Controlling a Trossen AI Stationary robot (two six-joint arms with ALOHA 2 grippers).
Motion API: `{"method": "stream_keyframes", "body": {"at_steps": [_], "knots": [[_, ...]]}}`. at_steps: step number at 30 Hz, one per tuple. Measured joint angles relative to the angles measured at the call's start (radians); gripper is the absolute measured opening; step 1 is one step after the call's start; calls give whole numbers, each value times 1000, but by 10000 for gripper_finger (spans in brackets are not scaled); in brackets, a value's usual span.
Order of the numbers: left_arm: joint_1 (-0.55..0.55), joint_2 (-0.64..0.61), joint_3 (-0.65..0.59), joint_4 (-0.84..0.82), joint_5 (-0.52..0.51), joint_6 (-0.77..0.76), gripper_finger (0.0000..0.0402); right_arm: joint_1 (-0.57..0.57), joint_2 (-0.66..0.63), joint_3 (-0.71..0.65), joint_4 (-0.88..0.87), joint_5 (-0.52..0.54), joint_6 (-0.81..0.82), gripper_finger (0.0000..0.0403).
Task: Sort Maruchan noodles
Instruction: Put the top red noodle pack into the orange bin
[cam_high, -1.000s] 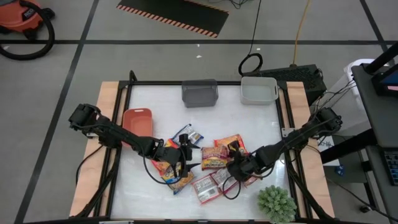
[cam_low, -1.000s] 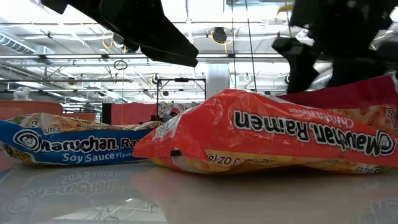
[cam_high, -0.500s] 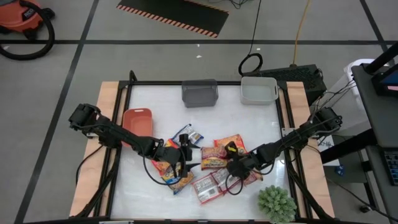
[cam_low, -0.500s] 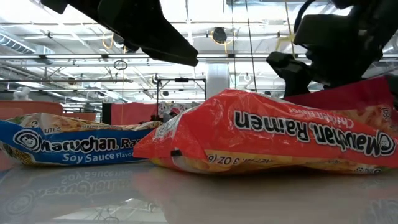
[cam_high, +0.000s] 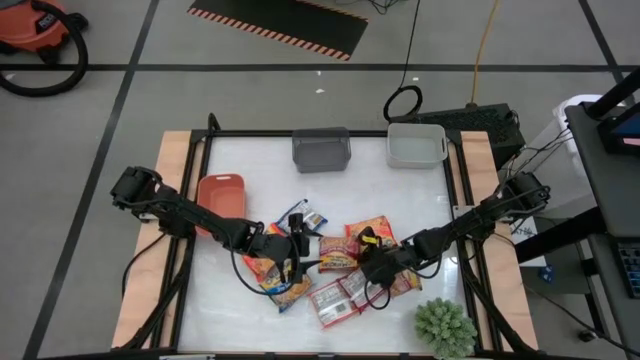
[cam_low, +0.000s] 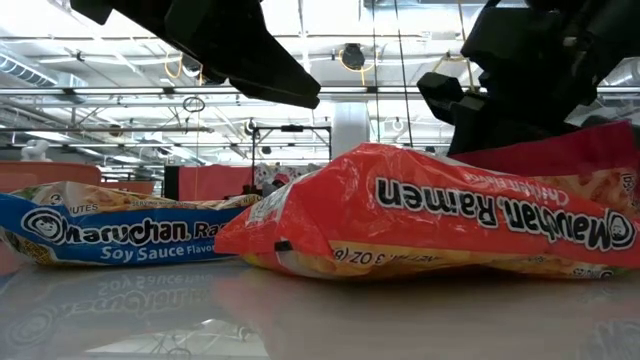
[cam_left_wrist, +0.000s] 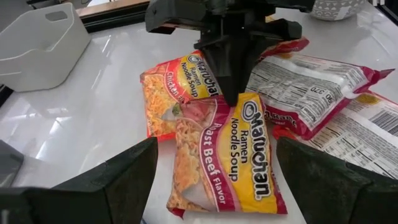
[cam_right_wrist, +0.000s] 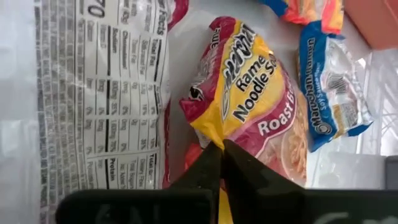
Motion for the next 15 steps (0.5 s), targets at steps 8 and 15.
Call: {"method": "stream_keyframes", "body": {"at_steps": [8, 15], "knots": [[0, 0, 0, 0, 0, 14, 333, -1, -14, 2, 199, 115, -4, 1], [-1, 0, 1, 5, -4, 27, 333, -18, -78, 5, 277, 140, 80, 1]]}}
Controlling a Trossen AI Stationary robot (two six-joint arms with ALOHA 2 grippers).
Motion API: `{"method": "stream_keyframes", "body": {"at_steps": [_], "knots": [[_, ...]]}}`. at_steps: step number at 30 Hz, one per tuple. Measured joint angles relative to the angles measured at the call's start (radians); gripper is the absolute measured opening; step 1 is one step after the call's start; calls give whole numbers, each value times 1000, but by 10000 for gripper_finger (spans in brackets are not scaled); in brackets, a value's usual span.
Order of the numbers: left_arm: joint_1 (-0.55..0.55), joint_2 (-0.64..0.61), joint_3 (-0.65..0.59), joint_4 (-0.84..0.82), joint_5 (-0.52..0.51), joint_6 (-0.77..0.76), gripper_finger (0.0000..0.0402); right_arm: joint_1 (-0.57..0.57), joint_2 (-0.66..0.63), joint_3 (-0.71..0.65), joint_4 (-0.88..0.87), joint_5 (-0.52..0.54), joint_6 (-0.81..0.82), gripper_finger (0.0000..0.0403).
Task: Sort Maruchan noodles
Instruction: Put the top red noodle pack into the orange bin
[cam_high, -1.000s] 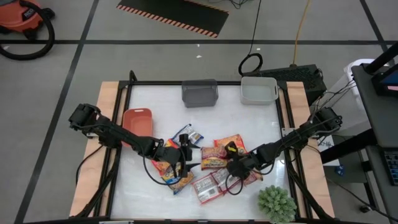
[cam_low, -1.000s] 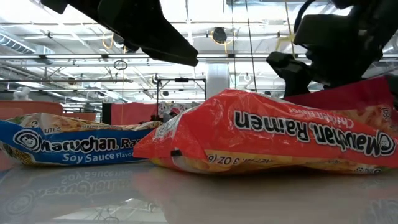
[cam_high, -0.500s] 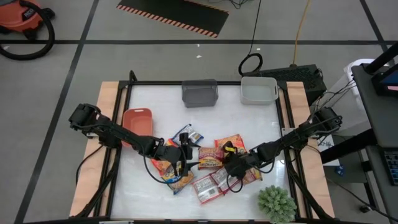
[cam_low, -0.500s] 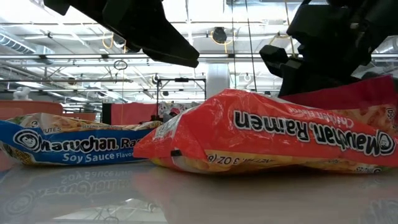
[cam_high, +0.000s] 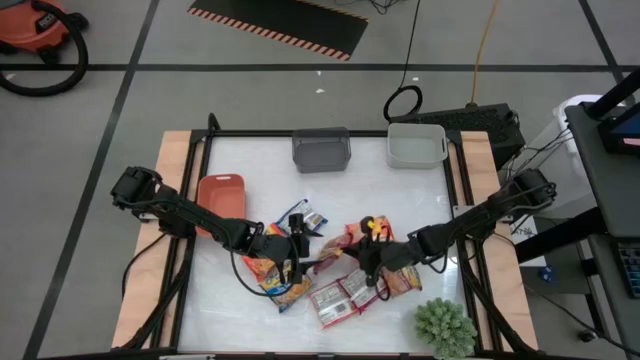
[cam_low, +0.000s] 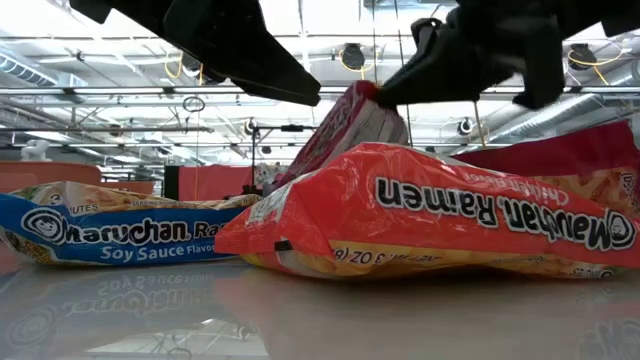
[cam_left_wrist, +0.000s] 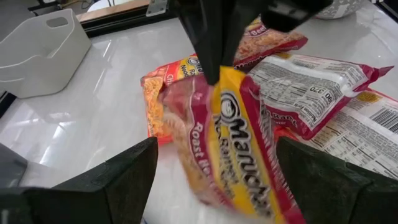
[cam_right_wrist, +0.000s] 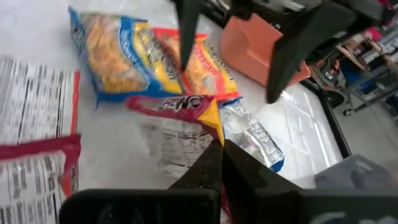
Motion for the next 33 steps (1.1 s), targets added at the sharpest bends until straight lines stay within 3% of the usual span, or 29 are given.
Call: {"method": "stream_keyframes", "body": {"at_steps": [13, 27, 33], "knots": [[-34, 0, 0, -5, -87, 0, 333, -57, -61, 0, 2, 50, 167, 0], [-16, 0, 0, -1, -93, -58, 333, -80, -61, 0, 9, 52, 216, 0], [15, 1, 0, 0, -209, -116, 333, -80, -61, 0, 44, 53, 238, 0]]}}
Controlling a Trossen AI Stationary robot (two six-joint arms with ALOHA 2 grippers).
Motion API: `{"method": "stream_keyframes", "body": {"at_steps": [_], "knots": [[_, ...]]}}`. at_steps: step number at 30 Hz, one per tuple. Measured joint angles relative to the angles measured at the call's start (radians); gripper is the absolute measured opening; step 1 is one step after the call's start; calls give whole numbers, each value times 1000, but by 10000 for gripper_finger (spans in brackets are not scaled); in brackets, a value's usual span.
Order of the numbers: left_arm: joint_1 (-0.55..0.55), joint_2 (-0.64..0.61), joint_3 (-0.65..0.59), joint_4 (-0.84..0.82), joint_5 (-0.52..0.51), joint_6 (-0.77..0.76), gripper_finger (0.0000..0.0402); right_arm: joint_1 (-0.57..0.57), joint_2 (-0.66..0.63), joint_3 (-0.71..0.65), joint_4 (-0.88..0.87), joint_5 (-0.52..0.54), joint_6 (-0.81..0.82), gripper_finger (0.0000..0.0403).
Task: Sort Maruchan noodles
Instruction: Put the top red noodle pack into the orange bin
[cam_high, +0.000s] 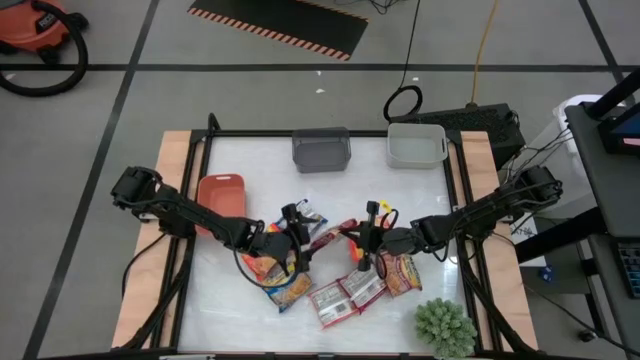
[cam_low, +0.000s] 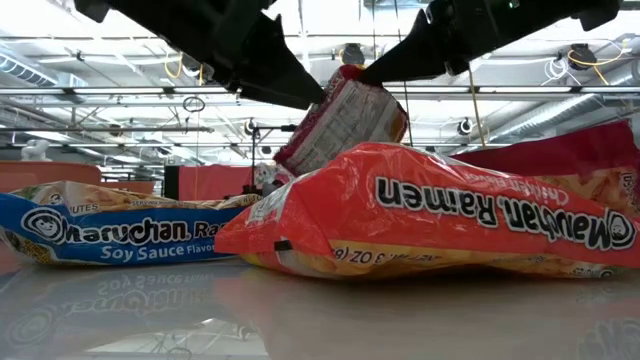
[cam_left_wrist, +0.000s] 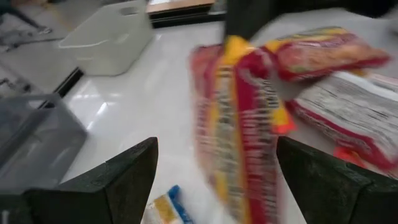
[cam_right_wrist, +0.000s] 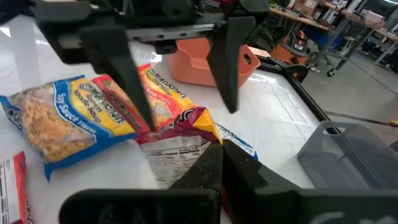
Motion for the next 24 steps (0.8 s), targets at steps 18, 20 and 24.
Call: {"method": "stream_keyframes", "body": {"at_steps": [18, 20, 24], "knots": [[33, 165, 0, 260, 78, 39, 333, 0, 0, 0, 15, 49, 28, 0], [43, 170, 0, 259, 77, 36, 332, 0, 0, 0, 18, 48, 28, 0], [53, 171, 0, 259, 71, 32, 300, 0, 0, 0, 19, 47, 36, 0]]}}
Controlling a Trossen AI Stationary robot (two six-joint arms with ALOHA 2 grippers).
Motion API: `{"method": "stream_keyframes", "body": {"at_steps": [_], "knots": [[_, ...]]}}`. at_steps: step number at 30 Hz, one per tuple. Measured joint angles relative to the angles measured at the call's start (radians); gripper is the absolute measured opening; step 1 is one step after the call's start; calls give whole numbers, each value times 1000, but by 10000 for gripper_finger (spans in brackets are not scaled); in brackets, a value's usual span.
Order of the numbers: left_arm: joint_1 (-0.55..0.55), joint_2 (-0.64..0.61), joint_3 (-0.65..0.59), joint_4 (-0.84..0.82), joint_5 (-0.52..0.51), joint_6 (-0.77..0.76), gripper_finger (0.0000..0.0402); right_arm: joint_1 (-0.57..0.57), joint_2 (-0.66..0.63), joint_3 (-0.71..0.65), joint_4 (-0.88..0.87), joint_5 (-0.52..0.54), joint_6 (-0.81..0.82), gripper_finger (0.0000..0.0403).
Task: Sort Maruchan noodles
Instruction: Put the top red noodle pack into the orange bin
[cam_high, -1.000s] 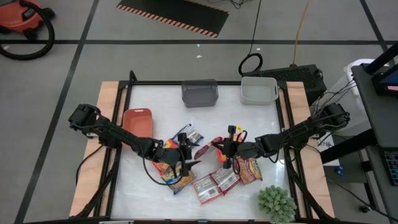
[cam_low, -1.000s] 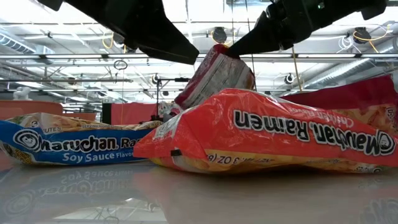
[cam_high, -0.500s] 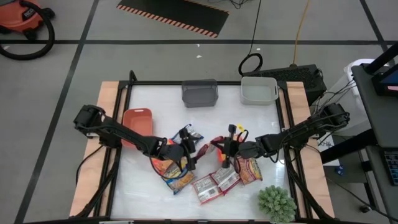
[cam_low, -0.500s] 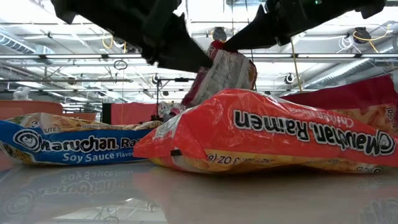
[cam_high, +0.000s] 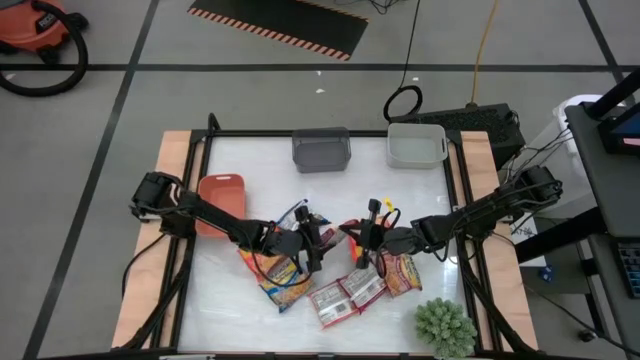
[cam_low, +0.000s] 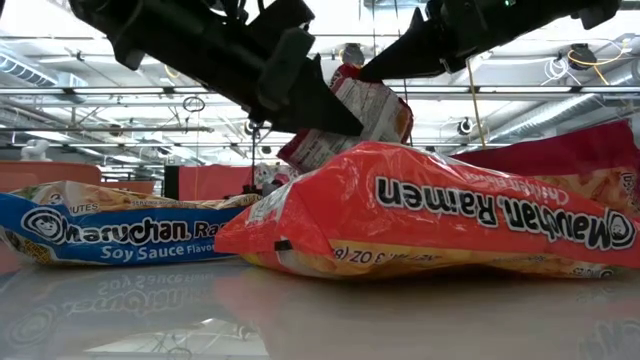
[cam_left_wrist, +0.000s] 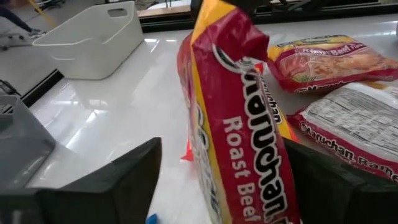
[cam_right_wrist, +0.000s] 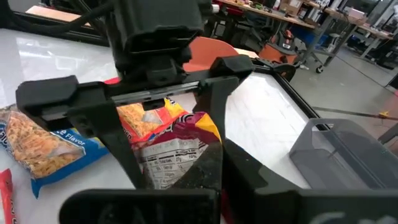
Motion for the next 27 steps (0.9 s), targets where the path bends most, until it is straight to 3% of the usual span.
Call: {"method": "stream_keyframes", "body": {"at_steps": [11, 18, 21, 27], "knots": [[-7, 0, 0, 3, -3, 53, 133, 0, 0, 0, 91, -2, 68, 0], [0, 0, 0, 38, -7, 122, 148, 2, 0, 1, 59, -3, 68, 0], [0, 0, 0, 62, -62, 169, 155, 2, 0, 1, 36, -3, 65, 0], [0, 0, -1, 75, -97, 241, 134, 2, -1, 1, 17, -2, 57, 0]]}}
